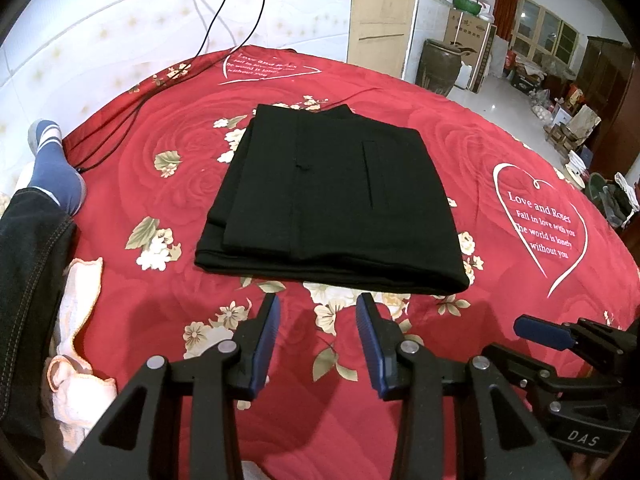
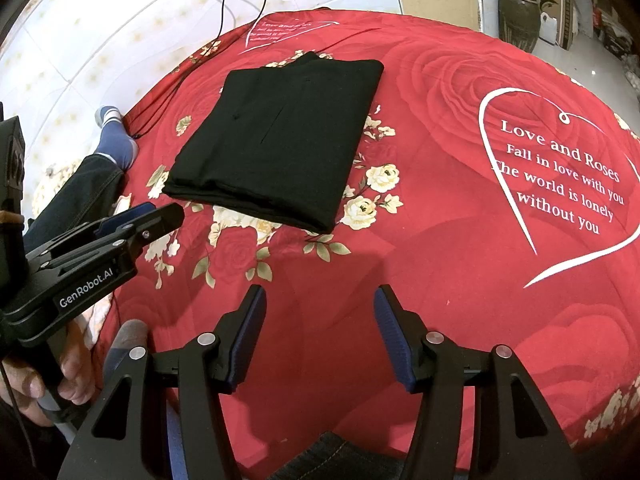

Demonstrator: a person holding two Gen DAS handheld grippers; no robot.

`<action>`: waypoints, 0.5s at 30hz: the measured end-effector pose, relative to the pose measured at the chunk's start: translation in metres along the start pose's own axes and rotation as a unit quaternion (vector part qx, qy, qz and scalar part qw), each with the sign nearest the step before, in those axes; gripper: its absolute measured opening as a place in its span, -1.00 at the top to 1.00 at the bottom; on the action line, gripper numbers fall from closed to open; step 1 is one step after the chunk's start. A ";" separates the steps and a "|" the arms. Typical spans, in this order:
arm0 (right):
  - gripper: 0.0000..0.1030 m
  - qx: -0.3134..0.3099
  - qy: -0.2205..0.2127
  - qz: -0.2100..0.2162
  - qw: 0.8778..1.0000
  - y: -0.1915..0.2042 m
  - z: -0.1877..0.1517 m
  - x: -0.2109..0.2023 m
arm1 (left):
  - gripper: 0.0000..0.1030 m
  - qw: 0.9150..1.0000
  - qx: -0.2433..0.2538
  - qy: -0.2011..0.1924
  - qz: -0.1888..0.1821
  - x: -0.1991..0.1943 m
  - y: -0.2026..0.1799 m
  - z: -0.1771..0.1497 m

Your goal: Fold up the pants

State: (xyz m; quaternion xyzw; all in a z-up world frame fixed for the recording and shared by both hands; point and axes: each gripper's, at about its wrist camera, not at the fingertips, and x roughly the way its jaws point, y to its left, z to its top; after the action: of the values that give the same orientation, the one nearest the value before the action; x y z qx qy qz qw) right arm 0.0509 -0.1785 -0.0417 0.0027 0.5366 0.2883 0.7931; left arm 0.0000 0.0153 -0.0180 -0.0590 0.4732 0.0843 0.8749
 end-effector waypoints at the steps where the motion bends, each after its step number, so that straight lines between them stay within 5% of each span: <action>1: -0.10 0.000 0.000 0.000 1.000 0.000 0.000 0.000 | 0.18 1.000 0.000 0.000 0.000 0.000 0.000 0.000; 15: -0.10 0.001 0.000 0.000 1.000 -0.001 0.000 -0.001 | 0.18 1.000 0.001 0.000 0.003 0.001 0.001 0.000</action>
State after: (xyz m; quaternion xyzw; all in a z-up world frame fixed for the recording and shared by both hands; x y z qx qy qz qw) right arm 0.0513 -0.1795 -0.0412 0.0032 0.5367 0.2879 0.7931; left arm 0.0001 0.0163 -0.0191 -0.0565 0.4735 0.0869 0.8747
